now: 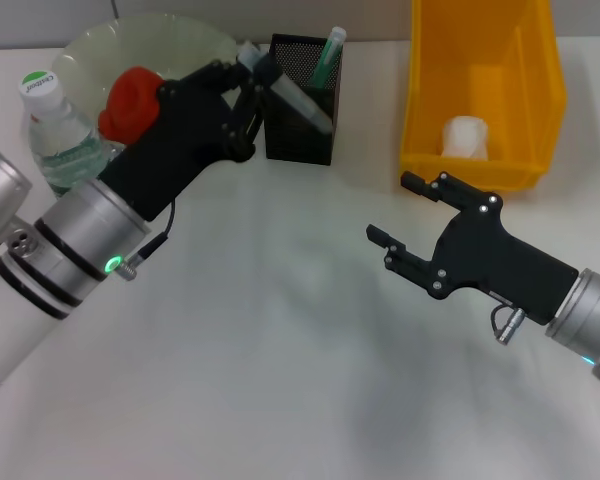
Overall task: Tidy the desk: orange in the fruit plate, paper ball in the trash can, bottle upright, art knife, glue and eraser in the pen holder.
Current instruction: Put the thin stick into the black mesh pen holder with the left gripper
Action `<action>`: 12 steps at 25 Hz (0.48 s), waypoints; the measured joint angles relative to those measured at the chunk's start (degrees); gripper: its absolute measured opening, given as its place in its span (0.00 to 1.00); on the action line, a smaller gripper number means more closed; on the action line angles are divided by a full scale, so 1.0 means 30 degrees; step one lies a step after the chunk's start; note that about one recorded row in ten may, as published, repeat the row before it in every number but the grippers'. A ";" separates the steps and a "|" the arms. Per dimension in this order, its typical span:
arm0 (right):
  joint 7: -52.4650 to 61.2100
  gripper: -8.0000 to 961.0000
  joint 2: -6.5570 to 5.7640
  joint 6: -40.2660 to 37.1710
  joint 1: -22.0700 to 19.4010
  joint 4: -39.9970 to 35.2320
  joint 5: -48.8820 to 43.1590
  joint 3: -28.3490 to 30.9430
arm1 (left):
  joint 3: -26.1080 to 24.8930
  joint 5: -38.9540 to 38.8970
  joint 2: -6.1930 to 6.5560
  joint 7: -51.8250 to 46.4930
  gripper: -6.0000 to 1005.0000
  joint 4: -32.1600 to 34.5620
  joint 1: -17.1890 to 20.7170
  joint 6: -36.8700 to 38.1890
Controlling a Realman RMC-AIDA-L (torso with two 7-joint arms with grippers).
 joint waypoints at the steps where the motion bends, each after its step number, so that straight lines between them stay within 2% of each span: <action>1: -0.0017 0.68 0.0002 0.0596 0.0024 0.0003 0.0002 -0.0001 | -0.0144 0.0001 -0.0005 0.0189 0.16 -0.0116 -0.0068 -0.0047; 12: -0.0029 0.68 0.0002 0.1004 0.0050 -0.0085 0.0002 -0.0016 | -0.3187 0.0029 -0.0024 0.3685 0.16 -0.1907 -0.1544 -0.1995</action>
